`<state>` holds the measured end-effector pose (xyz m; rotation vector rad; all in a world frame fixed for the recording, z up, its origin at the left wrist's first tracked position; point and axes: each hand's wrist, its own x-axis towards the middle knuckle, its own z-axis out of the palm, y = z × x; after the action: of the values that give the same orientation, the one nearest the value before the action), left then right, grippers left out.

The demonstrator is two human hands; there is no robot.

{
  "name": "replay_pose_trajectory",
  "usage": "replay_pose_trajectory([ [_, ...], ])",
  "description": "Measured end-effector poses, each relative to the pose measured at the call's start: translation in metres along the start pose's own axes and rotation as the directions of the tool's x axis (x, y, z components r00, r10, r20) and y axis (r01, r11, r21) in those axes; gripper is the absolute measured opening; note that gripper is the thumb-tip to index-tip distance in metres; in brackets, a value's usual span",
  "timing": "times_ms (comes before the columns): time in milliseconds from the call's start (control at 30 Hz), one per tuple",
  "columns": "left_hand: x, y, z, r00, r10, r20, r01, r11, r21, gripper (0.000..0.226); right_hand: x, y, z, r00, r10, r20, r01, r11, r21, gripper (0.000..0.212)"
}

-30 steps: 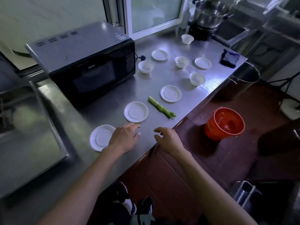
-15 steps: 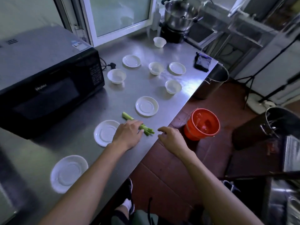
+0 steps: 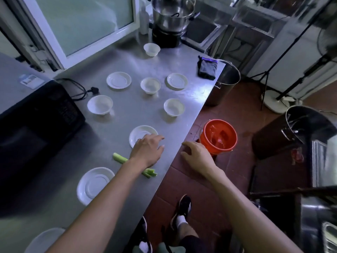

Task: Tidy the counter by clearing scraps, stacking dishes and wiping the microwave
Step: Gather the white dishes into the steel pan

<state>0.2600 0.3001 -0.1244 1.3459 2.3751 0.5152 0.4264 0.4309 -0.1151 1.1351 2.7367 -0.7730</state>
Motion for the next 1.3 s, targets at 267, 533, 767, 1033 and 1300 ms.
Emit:
replay_pose_trajectory([
  [267,0.084,0.046,0.012,0.99,-0.088,0.11,0.07,0.986,0.154,0.044,0.069,0.068,-0.032,0.996,-0.087,0.019,0.086,0.996,0.026,0.046],
  [533,0.135,0.067,0.019,0.976,-0.196,0.093,0.174,0.962,0.21,0.045,0.139,0.11,-0.059,0.971,-0.196,0.134,0.206,0.976,-0.071,0.05],
  [767,0.155,0.047,0.025,0.949,-0.313,0.026,0.307,0.943,0.126,0.043,0.201,0.089,-0.05,0.933,-0.294,0.21,0.323,0.938,-0.125,0.057],
  [1033,0.192,0.001,0.027,0.916,-0.401,-0.011,0.401,0.916,0.026,0.04,0.276,0.056,-0.026,0.881,-0.344,0.324,0.436,0.856,-0.276,0.074],
  [1300,0.22,-0.027,0.021,0.879,-0.476,-0.035,0.474,0.879,-0.059,0.038,0.323,0.041,-0.007,0.821,-0.349,0.452,0.517,0.791,-0.328,0.103],
])
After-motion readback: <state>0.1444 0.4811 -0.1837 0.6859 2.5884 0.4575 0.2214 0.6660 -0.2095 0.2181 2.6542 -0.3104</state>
